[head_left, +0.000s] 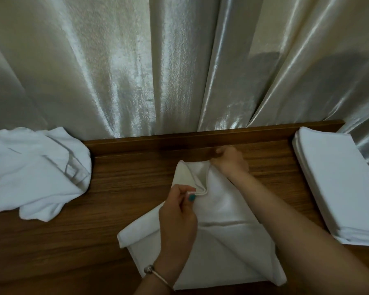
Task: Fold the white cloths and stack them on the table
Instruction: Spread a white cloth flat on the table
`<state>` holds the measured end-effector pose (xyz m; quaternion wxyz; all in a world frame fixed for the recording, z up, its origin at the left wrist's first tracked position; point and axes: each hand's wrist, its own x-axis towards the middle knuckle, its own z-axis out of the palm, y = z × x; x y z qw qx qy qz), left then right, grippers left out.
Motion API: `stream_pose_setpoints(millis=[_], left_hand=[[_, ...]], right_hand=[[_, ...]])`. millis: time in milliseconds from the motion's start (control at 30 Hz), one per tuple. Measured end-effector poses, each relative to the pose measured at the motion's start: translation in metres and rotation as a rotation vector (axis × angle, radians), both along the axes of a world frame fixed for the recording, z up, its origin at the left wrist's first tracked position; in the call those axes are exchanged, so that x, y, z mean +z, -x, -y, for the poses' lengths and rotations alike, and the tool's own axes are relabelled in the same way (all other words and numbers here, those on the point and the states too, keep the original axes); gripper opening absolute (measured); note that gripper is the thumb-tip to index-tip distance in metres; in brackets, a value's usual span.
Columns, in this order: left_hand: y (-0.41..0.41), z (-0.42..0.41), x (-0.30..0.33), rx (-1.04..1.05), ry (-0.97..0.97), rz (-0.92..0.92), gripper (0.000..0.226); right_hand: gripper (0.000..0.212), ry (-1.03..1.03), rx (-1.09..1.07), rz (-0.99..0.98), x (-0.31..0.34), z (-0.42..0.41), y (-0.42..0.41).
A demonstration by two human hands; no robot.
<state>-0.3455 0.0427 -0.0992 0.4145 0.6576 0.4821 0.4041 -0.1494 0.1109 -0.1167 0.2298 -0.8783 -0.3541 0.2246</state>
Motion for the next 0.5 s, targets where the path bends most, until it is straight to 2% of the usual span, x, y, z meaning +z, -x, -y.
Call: stream_pose_setpoints(millis=[67,133,233,333,500], left_hand=[[0.004,0.005,0.004,-0.039,-0.036,-0.016,0.033],[0.007,0.007,0.006,-0.074,-0.058,-0.029,0.032],[0.013,0.009,0.01,-0.116,-0.096,-0.051,0.029],[0.021,0.012,0.016,-0.153,-0.108,-0.049,0.028],[0.034,0.01,0.029,-0.153,-0.182,-0.011,0.018]], right_hand=[[0.031,0.149,0.101,0.048,-0.003,-0.017,0.0],[0.03,0.214,0.127,0.02,-0.007,-0.03,0.002],[0.045,0.253,0.09,-0.064,-0.02,-0.041,0.003],[0.053,0.29,0.078,-0.036,-0.03,-0.048,0.007],[0.036,0.377,0.148,0.058,-0.022,-0.058,0.008]])
